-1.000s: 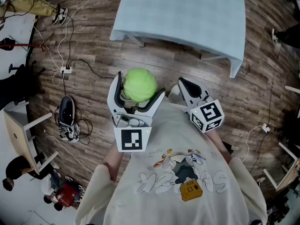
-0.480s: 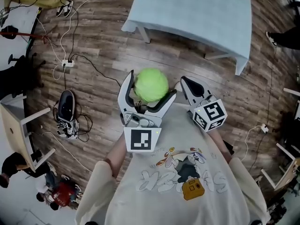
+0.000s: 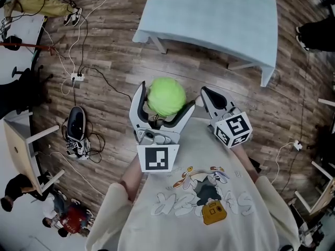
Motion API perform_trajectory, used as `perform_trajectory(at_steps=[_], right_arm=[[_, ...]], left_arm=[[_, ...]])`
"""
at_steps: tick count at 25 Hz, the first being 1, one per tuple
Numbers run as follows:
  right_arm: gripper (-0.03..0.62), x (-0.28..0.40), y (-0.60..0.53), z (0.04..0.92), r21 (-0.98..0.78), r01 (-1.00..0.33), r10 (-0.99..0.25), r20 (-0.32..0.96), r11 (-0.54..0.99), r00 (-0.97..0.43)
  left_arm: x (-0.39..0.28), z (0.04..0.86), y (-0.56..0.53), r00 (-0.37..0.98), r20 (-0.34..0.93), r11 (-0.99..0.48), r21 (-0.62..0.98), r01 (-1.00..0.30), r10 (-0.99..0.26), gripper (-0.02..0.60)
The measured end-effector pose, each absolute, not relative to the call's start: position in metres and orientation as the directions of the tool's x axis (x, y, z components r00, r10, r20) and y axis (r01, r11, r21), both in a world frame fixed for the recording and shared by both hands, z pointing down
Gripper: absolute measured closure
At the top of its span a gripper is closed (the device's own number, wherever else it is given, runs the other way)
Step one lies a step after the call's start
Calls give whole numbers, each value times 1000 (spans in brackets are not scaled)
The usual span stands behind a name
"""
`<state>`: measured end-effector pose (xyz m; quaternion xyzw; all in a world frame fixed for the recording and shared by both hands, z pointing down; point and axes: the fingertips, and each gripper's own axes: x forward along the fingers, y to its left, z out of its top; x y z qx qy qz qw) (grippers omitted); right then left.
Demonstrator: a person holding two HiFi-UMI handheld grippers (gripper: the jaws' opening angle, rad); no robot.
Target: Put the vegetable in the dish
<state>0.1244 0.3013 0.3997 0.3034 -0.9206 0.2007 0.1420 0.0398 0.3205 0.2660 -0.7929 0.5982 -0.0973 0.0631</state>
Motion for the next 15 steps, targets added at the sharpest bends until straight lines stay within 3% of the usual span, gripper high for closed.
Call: perform_trajectory(at_steps=[15], right_arm=[[574,195,250,403,-330,-604,-503,346,725,-792]], left_arm=[[104,256,273,209,38,-213,-206,-955,-977,51]])
